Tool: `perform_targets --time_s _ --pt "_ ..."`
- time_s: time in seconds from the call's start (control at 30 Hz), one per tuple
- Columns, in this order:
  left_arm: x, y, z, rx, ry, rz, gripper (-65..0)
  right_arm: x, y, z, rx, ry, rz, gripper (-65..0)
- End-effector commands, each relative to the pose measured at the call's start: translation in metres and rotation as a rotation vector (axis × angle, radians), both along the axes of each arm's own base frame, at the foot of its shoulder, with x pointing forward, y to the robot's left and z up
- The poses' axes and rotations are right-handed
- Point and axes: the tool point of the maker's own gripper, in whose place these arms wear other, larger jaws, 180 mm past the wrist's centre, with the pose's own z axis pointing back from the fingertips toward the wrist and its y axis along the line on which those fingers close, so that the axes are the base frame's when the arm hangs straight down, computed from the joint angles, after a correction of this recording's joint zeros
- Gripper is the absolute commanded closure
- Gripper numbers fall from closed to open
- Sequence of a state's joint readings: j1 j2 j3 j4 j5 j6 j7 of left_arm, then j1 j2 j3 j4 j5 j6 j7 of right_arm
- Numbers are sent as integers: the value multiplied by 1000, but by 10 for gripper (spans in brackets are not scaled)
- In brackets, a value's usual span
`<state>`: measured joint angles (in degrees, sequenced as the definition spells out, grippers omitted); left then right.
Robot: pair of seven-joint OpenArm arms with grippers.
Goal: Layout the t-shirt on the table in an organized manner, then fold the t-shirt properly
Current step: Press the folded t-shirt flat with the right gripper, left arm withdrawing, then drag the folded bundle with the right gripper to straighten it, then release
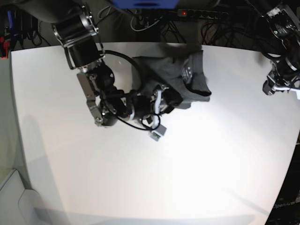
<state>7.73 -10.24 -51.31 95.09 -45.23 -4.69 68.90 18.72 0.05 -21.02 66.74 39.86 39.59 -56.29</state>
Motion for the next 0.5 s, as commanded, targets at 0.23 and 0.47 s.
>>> perform_targets --time_s 0.23,0.47 --pt "9 3 12 19 -43 -3 -2 12 -2 15 27 -44 -6 -6" --pt "9 3 13 20 -45 -3 -2 18 -15 30 10 -114 -2 -5"
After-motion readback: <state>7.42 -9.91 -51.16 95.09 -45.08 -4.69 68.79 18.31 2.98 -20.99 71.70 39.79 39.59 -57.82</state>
